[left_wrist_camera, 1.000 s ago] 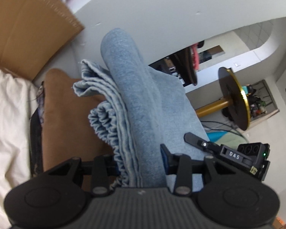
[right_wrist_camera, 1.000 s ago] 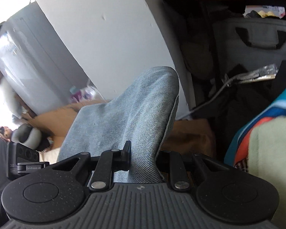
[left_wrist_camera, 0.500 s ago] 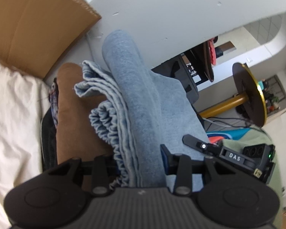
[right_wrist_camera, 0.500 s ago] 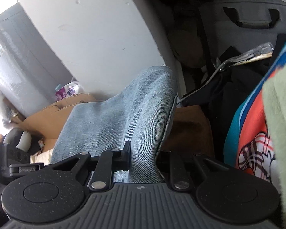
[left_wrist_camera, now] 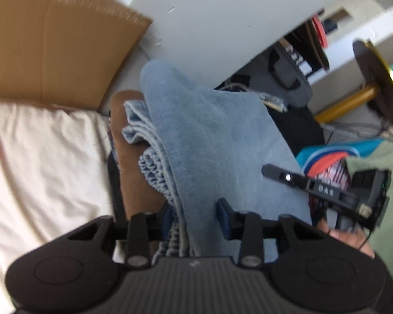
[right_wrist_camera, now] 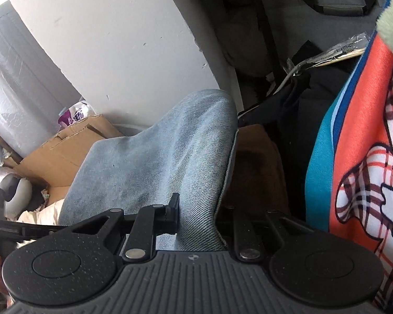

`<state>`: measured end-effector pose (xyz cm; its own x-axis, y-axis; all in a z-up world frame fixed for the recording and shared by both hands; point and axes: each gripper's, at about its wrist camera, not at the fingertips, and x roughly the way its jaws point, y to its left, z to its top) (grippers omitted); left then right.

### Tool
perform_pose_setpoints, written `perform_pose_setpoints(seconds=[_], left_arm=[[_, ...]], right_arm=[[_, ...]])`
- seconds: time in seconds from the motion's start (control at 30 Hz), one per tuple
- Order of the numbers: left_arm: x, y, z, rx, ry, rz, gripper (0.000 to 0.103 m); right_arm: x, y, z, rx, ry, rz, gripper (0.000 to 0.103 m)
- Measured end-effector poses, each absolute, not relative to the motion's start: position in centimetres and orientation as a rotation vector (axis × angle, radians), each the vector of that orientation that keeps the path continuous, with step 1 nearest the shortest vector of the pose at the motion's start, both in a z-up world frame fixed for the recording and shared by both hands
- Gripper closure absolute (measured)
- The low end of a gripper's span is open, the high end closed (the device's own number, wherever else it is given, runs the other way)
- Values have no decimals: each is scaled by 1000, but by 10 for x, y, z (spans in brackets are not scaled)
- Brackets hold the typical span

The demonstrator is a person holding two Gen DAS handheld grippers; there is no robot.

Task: Fold clothes
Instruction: 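Carry the folded jeans with both grippers toward the brown board by the wall, then lower the jeans onto the brown board and open both grippers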

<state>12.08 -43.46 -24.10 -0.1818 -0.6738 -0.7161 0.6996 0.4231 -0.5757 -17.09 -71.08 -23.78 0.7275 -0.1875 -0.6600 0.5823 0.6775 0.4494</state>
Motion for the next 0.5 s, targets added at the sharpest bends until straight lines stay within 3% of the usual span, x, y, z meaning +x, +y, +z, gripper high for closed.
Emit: perform_pose_setpoints(seconds=[0.07, 0.3, 0.5], left_arm=[[123, -434, -225, 104, 1222, -1227, 80], [131, -451, -183, 207, 1127, -1264, 80], [101, -498, -194, 437, 1033, -1312, 80]], right_arm=[[-169, -712, -238, 697, 619, -461, 82], [-164, -713, -233, 679, 625, -440, 82], [-160, -713, -232, 645, 636, -418, 82]])
